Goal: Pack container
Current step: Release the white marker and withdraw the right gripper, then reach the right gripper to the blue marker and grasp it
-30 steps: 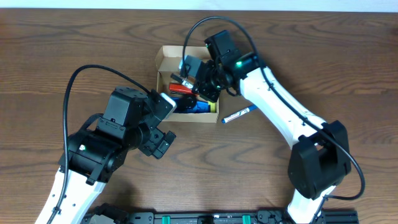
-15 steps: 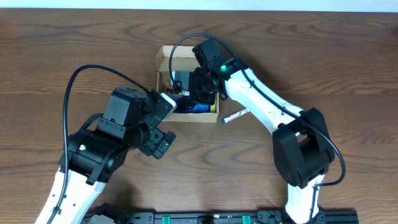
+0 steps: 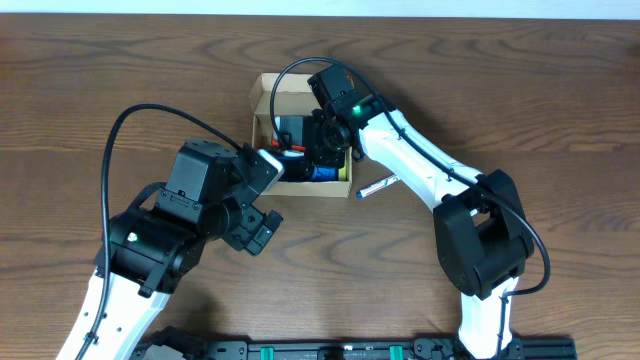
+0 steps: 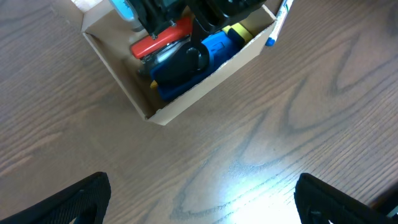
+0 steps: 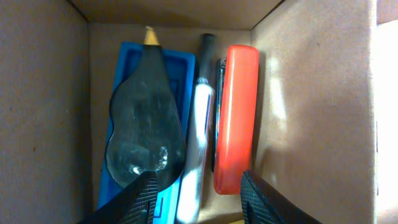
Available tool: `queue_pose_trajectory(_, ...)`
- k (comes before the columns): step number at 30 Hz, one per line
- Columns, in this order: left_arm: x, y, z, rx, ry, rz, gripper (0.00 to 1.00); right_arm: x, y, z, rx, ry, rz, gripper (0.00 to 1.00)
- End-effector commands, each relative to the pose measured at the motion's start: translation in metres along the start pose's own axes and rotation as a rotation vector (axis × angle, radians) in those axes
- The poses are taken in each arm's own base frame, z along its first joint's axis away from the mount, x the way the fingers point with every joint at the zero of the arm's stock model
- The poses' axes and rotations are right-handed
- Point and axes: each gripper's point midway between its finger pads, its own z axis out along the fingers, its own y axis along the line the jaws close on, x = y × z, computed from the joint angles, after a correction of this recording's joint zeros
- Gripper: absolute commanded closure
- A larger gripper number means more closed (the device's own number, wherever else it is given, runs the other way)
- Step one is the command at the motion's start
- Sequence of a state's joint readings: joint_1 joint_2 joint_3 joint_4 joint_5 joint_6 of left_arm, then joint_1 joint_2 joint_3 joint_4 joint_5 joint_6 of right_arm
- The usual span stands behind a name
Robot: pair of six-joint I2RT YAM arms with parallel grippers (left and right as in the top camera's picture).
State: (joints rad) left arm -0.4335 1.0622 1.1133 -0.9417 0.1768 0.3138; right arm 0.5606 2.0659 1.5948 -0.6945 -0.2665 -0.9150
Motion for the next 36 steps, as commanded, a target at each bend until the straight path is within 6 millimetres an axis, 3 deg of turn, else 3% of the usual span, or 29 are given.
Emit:
queue_pose_trajectory(1, -0.005, 0.001, -0.006, -0.004, -0.022, -0.004, 0.05, -0.017, -0.007, -0.013, 0.031, -0.033, 0.073, 0.55)
queue_pose_trajectory(6, -0.005, 0.001, -0.006, -0.004, -0.022, -0.004, 0.05, -0.039, -0.024, -0.066, 0.127, -0.119, 0.188, 0.57)
queue_pose_trajectory(10, -0.005, 0.001, -0.006, -0.004, -0.022, -0.004, 0.05, -0.054, -0.036, -0.132, 0.229, -0.222, 0.344, 0.55)
queue_pose_trajectory(15, -0.005, 0.001, -0.006, -0.004, -0.022, -0.004, 0.05, -0.052, -0.048, -0.207, 0.32, -0.361, 0.658, 0.54)
queue_pose_trajectory(18, -0.005, 0.001, -0.006, -0.005, -0.022, -0.004, 0.05, -0.042, -0.049, -0.232, 0.336, -0.401, 0.795, 0.54)
queue_pose_trajectory(22, -0.005, 0.001, -0.006, -0.004, -0.022, -0.004, 0.05, -0.017, -0.05, -0.237, 0.316, -0.391, 1.047, 0.61)
queue_pose_trajectory(28, -0.005, 0.001, -0.006, -0.004, -0.022, -0.004, 0.05, 0.065, -0.048, -0.22, 0.472, -0.185, 1.571, 0.62)
queue_pose_trajectory(36, -0.005, 0.001, -0.006, -0.004, -0.022, -0.004, 0.05, 0.101, -0.028, -0.172, 0.464, -0.039, 1.918, 0.56)
